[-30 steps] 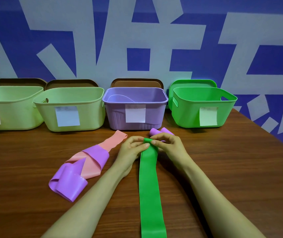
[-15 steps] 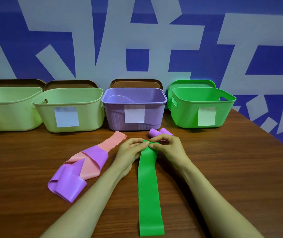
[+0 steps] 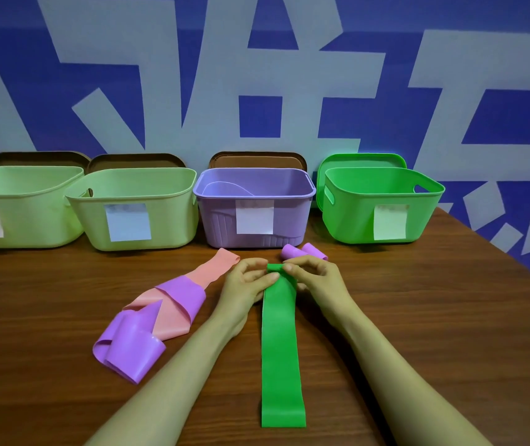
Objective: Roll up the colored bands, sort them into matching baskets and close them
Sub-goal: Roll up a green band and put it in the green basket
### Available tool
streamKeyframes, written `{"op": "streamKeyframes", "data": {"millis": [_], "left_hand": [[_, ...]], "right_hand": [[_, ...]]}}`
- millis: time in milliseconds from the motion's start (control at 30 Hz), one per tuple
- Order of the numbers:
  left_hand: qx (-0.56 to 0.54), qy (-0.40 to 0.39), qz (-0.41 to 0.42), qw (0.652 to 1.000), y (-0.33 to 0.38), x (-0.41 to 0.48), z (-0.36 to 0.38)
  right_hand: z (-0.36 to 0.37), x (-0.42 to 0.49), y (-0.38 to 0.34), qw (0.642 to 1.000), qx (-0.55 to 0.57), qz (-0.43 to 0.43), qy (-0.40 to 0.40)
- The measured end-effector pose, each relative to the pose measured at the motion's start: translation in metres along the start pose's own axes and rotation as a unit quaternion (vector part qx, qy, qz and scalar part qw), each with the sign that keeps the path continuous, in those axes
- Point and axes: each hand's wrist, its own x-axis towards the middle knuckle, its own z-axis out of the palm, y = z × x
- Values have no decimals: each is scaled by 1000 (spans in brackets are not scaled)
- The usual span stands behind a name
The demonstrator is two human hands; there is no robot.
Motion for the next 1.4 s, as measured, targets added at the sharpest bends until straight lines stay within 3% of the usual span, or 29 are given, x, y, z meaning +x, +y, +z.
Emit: {"op": "streamKeyframes", "data": {"millis": [367,633,800,1100,1400], "left_hand": [[-9,-30,-1,1000,6,-3,0],[-7,0,5,1000,4,0,-3],[-11,-9,22,1000,4,0,-3],[33,-6,0,999,-1,-1,-2],[-7,-3,-11,1000,2,0,-2]], "right_hand": [[-6,3,4,1000,-1,-7,-6],[-3,3,3,999,-18,-6,-37],[-1,1,4,998,-7,37,-53],[-6,2,4,1000,6,6,-5],[-5,0,2,1000,10,8,-28]]}}
